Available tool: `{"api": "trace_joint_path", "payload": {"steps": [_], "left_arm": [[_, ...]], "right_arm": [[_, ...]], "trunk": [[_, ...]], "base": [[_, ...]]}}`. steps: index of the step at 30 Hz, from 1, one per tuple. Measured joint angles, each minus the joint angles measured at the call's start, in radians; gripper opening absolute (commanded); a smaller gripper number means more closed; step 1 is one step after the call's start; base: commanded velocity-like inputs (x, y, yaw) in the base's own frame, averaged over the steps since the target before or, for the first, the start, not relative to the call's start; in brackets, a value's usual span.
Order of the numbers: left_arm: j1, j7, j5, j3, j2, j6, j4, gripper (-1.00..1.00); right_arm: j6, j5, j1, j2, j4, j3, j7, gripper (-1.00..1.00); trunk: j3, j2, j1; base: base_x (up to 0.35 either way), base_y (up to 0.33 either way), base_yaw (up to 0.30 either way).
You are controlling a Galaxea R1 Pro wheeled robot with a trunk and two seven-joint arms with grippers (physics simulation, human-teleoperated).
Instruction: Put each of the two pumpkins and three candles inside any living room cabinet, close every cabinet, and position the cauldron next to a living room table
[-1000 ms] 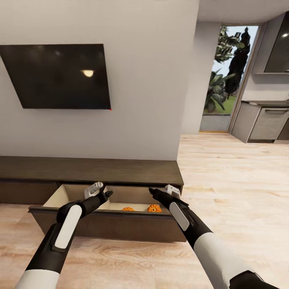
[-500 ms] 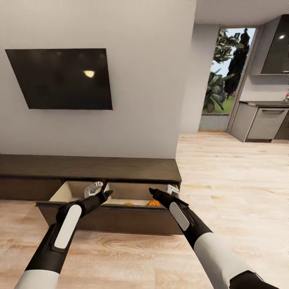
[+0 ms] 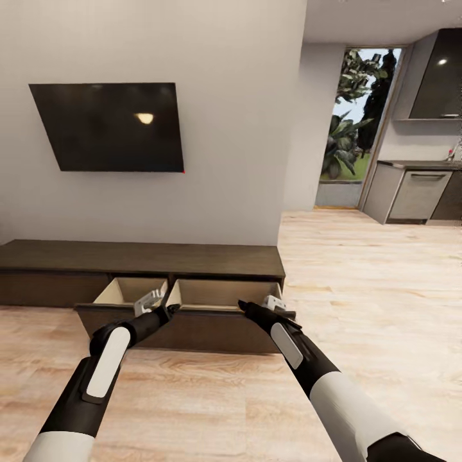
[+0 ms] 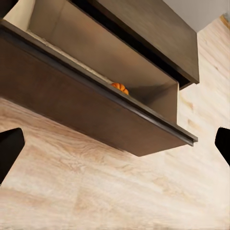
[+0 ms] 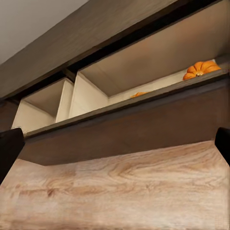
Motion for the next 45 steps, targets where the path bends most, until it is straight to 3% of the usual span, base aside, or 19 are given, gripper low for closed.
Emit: {"api": "trace_joint_path", "payload": {"steps": [11, 26, 38, 41, 45], "left_arm": [[0.000, 0.000, 0.000, 0.005, 0.002, -0.001, -0.001, 1.00], [0.000, -0.002, -0.001, -0.007, 0.000, -0.006, -0.001, 1.00], [0.000, -0.001, -0.026, -0.024, -0.007, -0.024, 0.013, 1.00], [0.000, -0.001, -0.027, -0.036, -0.007, -0.093, 0.068, 1.00], [0.000, -0.002, -0.030, -0.108, 0.003, -0.231, 0.152, 1.00]], "right_arm": [[0.000, 0.000, 0.000, 0.000, 0.000, -0.001, 0.004, 1.00], [-0.001, 0.000, 0.000, 0.001, 0.001, 0.000, 0.006, 1.00], [0.002, 0.002, 0.000, -0.001, 0.000, 0.006, 0.005, 1.00], [-0.001, 0.010, 0.000, -0.001, -0.001, 0.008, 0.006, 1.00], [-0.028, 0.016, 0.000, -0.001, 0.006, 0.010, 0.007, 1.00]], "trunk": [[0.000, 0.000, -0.001], [-0.047, -0.105, 0.057], [-0.084, -0.189, 0.103], [-0.094, -0.210, 0.114], [-0.106, -0.238, 0.130]], "base": [[-0.123, 0.000, 0.000], [-0.001, 0.000, 0.000], [0.000, 0.000, 0.000], [0.000, 0.000, 0.000], [0.000, 0.000, 0.000]]}}
